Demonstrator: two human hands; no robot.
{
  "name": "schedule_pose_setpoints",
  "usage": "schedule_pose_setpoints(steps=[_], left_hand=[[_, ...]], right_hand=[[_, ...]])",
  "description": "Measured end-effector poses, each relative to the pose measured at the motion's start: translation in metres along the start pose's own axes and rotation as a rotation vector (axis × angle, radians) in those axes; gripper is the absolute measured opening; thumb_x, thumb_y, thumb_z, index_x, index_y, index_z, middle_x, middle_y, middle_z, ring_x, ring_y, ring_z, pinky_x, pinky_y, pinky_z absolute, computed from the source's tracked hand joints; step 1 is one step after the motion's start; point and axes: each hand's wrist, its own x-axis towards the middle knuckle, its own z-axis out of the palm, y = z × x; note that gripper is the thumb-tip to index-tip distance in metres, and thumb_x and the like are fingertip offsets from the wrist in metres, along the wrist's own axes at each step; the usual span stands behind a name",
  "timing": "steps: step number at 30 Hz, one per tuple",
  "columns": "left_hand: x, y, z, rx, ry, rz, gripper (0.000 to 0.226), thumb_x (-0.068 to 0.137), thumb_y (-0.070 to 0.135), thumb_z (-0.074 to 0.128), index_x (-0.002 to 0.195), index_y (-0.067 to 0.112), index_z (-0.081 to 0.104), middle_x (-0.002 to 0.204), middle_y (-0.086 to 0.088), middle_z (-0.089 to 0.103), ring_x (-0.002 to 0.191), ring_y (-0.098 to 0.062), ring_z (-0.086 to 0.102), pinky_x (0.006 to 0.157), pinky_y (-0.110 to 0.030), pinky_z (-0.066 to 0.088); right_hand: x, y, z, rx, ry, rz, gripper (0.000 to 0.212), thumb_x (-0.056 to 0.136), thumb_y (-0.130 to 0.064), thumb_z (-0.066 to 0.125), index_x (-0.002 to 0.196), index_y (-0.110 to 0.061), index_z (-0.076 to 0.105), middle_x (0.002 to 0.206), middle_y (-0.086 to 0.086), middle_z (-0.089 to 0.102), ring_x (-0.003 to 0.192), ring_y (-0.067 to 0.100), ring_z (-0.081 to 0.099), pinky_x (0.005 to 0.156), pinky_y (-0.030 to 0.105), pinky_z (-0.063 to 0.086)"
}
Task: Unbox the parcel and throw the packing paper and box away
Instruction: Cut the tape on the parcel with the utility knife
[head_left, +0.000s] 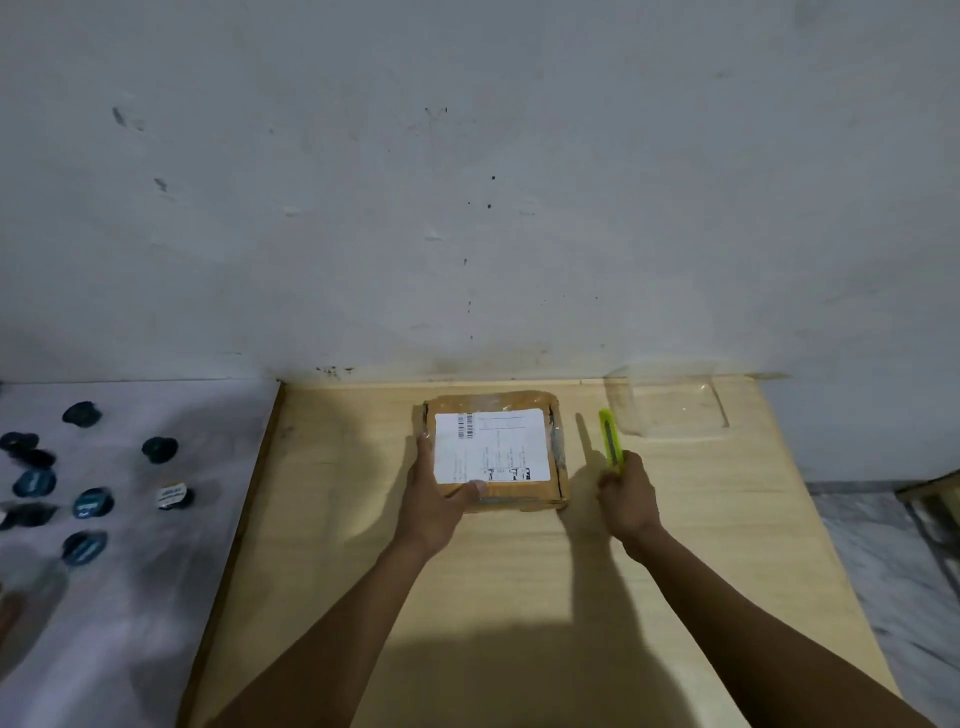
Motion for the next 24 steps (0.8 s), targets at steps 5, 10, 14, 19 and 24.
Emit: schedule_pose_setpoints(steps=[5, 10, 14, 19, 24], left_hand=[[-0.04, -0.02, 0.008, -0.008, 0.012, 0.005, 0.106, 0.066, 0.051, 0.078, 0.149, 0.037, 0.014, 0.15, 0.01, 0.039, 0.134, -0.015, 0.043, 0.108, -0.042, 0.043], [-0.082, -0.034, 0.016, 0.019, 0.027, 0.034, 0.105, 0.082, 0.031, 0.075, 0.155, 0.025, -0.001, 0.143, 0.019, 0.022, 0.131, 0.001, 0.025, 0.101, -0.019, 0.027], [-0.096, -0.037, 0.015, 0.049, -0.001, 0.068, 0.1, 0.086, 0.029, 0.071, 0.155, 0.019, 0.0, 0.143, 0.019, 0.021, 0.133, -0.003, 0.027, 0.095, -0.014, 0.025], [-0.099, -0.03, 0.006, 0.105, -0.035, 0.131, 0.09, 0.084, 0.028, 0.074, 0.151, 0.022, 0.014, 0.133, 0.02, 0.035, 0.12, -0.005, 0.041, 0.088, -0.019, 0.032], [-0.097, -0.021, 0.001, 0.159, -0.082, 0.128, 0.096, 0.08, 0.034, 0.077, 0.151, 0.021, 0.015, 0.137, 0.01, 0.043, 0.127, -0.016, 0.046, 0.09, -0.026, 0.038]], right_hand=[[-0.038, 0.033, -0.009, 0.171, -0.088, -0.08, 0.065, 0.081, -0.003, 0.039, 0.141, -0.027, 0.033, 0.094, 0.005, 0.057, 0.082, 0.021, 0.053, 0.08, 0.047, 0.05], [-0.084, 0.052, -0.014, 0.213, -0.014, -0.108, 0.058, 0.095, 0.0, 0.037, 0.143, -0.031, 0.034, 0.084, 0.003, 0.058, 0.066, 0.019, 0.051, 0.066, 0.04, 0.048], [-0.113, 0.066, -0.017, 0.16, 0.049, -0.16, 0.04, 0.1, -0.016, 0.041, 0.139, -0.025, 0.044, 0.077, -0.005, 0.058, 0.067, 0.018, 0.051, 0.067, 0.042, 0.046], [-0.149, 0.061, -0.029, 0.133, 0.138, -0.173, 0.031, 0.1, -0.029, 0.048, 0.129, -0.023, 0.056, 0.07, -0.004, 0.061, 0.065, 0.018, 0.056, 0.068, 0.045, 0.052], [-0.154, 0.052, -0.034, 0.082, 0.156, -0.159, 0.036, 0.099, -0.031, 0.051, 0.133, -0.023, 0.057, 0.082, -0.001, 0.06, 0.077, 0.021, 0.056, 0.074, 0.036, 0.047]])
